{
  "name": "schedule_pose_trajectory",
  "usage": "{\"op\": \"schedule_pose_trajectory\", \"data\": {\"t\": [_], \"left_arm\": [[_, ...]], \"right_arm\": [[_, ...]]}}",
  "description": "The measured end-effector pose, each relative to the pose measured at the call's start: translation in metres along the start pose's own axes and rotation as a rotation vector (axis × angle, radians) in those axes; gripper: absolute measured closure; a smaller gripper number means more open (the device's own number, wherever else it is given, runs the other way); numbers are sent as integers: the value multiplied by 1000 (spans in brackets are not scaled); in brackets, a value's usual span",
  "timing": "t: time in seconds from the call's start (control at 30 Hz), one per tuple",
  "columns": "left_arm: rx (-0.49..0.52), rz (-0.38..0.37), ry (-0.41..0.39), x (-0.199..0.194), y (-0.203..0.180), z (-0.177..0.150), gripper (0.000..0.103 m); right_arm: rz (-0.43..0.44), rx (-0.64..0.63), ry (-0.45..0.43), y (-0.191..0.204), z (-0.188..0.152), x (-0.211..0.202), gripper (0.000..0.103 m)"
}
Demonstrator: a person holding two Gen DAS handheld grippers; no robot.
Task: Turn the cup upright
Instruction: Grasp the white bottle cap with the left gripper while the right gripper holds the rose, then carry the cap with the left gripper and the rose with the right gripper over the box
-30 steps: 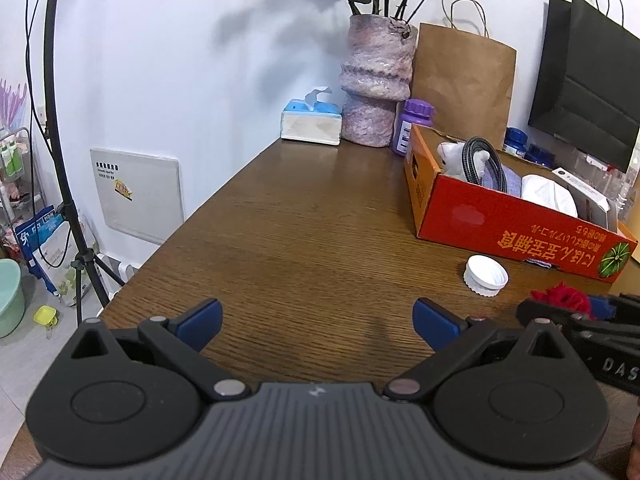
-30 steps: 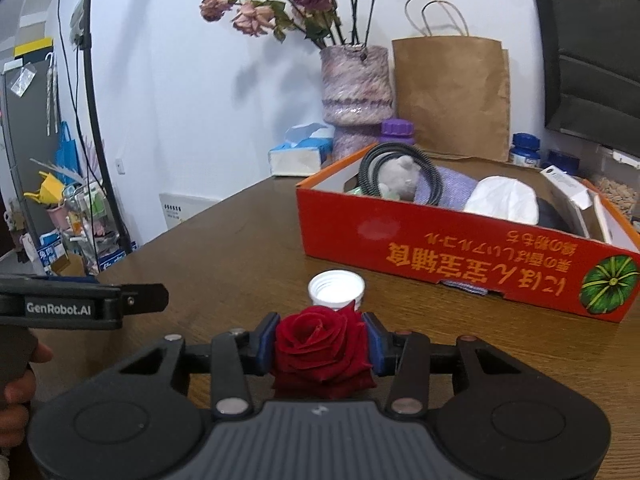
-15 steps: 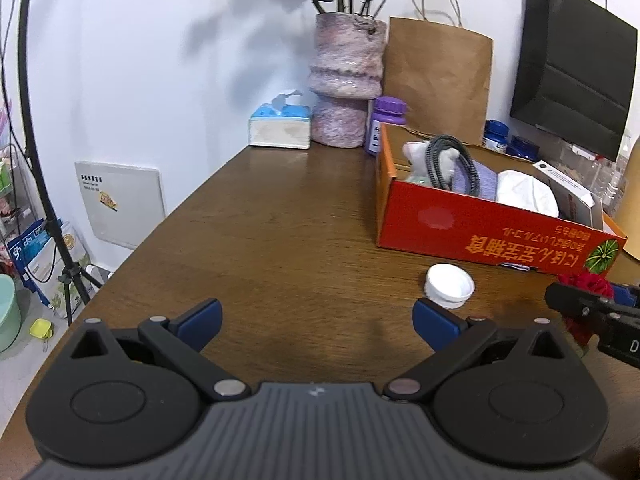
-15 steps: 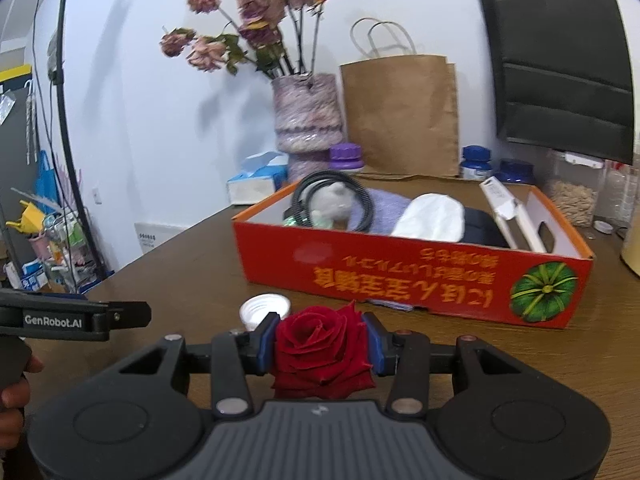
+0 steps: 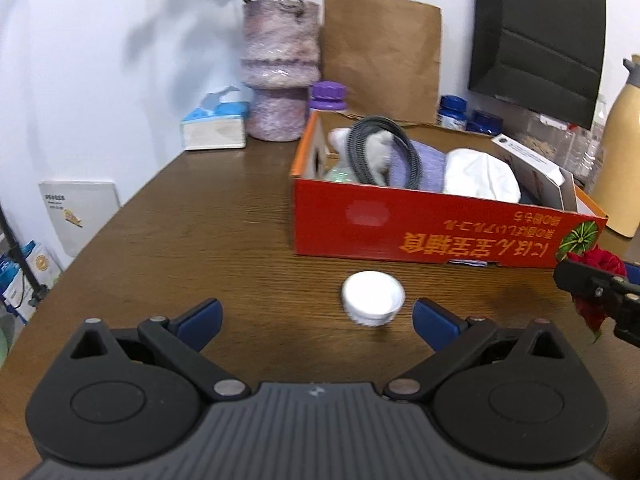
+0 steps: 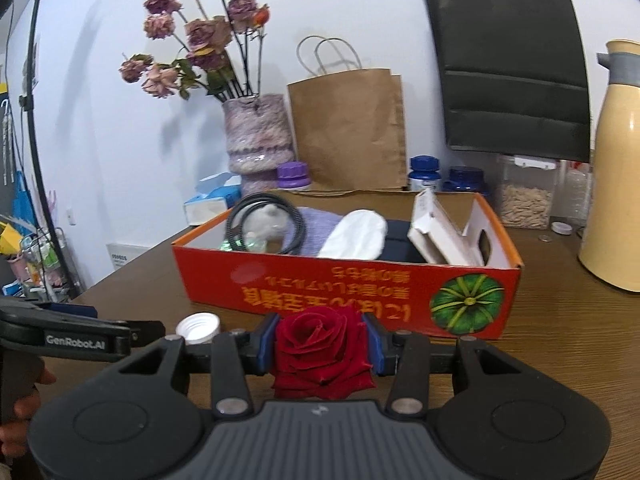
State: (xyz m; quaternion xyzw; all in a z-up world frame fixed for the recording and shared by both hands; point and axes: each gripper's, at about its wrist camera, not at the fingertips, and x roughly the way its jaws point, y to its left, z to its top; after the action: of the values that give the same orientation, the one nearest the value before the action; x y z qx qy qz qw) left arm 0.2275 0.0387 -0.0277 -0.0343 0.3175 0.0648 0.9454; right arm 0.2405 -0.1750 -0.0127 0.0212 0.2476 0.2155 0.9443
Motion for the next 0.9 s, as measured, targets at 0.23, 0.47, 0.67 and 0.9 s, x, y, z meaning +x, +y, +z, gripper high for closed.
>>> {"op": "schedule_pose_trajectory", "data": {"t": [0.23,0.47,0.67,0.9], "left_arm": [[26,-2,44,30,-18,3,0],[56,8,74,49,-26,4,2],[70,-10,56,51,-34,6,26],[84,-41,33,43,-41,4,62]], "right_arm": [[-25,14,-5,-16,2,0,60],[-40,23,-3,-26,1,0,60],[-44,26,-3,-28,1,0,60],[-45,24,-6,-28,1,-1,60]]}}
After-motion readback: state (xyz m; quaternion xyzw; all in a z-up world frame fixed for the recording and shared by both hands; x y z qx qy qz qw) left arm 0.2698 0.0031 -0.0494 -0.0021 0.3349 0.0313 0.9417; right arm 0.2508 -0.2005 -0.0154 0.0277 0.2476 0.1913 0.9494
